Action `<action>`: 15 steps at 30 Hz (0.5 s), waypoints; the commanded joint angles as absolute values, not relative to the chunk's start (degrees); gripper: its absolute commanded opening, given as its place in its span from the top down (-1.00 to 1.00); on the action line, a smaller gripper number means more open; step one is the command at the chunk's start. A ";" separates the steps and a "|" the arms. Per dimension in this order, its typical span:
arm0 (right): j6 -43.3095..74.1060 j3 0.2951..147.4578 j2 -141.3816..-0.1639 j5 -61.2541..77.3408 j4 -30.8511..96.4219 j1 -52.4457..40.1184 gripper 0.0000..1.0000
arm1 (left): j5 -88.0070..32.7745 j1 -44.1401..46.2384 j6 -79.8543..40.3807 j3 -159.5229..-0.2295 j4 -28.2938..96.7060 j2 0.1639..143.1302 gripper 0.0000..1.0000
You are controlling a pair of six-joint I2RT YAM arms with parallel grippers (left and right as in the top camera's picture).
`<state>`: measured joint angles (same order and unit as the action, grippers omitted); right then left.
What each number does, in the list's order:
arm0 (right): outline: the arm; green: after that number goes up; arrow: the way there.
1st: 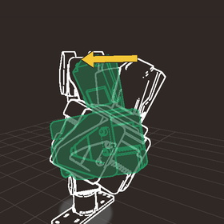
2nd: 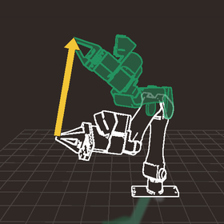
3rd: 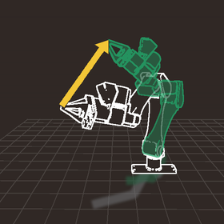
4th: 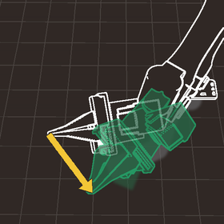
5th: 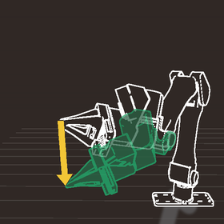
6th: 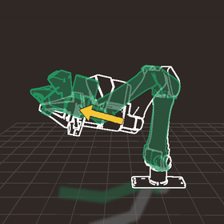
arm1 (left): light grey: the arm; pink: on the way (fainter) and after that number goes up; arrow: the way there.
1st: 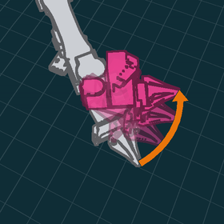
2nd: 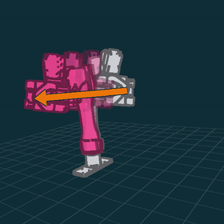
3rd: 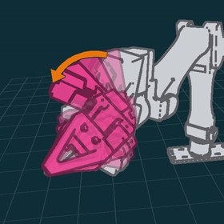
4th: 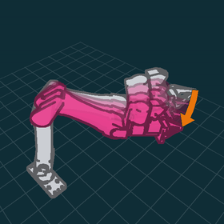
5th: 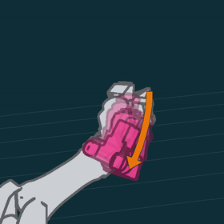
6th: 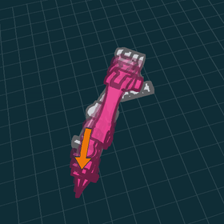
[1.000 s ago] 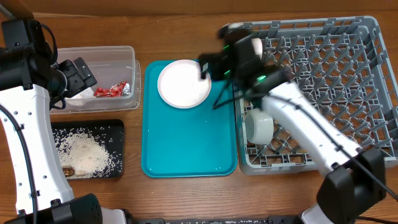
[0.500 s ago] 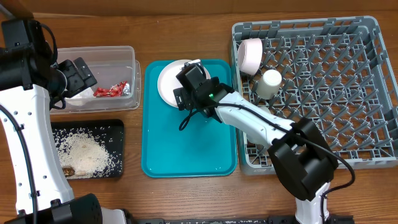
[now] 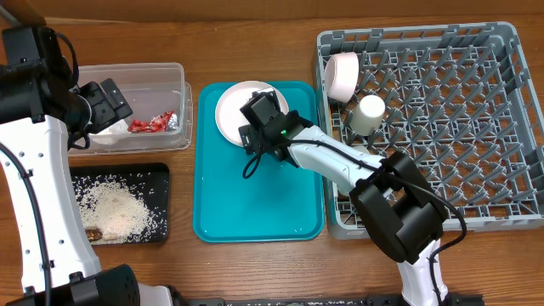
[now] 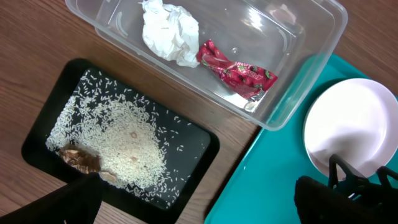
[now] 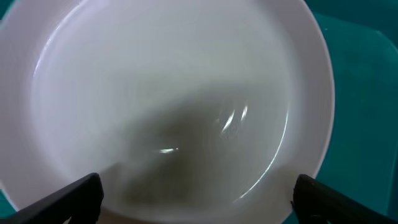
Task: Sort waste into correct bins and load items into the dishwasher
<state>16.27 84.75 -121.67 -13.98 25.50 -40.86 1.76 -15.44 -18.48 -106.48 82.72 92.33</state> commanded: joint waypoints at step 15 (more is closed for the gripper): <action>19.97 85.08 -122.83 0.10 36.93 -40.91 -1.00 | 1.52 -15.73 -19.31 -106.50 82.65 92.62 -1.00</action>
<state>18.37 85.06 -121.71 -6.07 34.96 -40.86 1.76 -15.42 -18.48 -106.48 82.72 92.33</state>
